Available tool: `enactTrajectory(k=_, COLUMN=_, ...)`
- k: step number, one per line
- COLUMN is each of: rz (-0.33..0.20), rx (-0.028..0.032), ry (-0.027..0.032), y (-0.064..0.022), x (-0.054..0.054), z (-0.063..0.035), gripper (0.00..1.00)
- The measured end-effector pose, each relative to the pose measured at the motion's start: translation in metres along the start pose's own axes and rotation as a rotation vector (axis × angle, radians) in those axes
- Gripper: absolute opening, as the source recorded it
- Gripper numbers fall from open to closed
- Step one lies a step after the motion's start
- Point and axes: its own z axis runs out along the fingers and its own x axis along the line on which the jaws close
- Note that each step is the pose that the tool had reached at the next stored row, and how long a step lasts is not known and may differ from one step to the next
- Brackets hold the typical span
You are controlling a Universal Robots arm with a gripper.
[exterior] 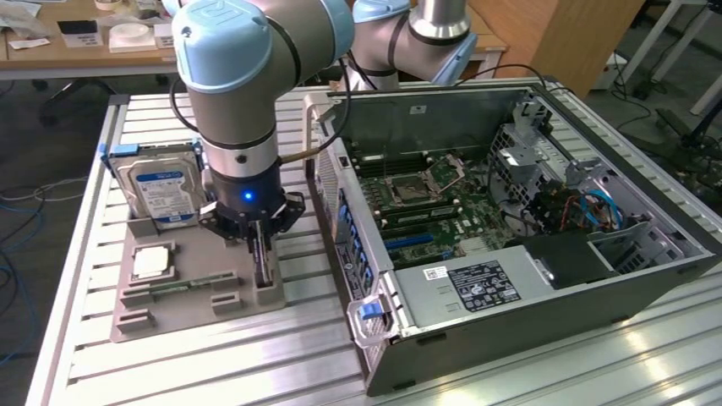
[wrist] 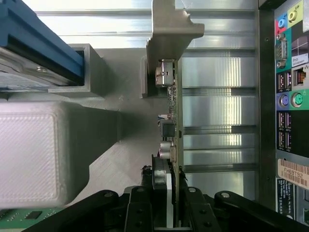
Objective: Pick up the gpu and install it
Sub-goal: 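Pick up the gpu and move the gpu toward the slot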
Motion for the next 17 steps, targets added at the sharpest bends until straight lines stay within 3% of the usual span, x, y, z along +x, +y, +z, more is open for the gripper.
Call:
enactTrajectory(k=13, rz=0.000, rx=-0.0001, ry=-0.0001, y=0.0000, x=0.0000, z=0.0000, gripper=0.28)
enactTrajectory(k=17, rz=0.000, rx=0.0000, ry=0.0000, y=0.0006, x=-0.0001, z=-0.0091, gripper=0.28)
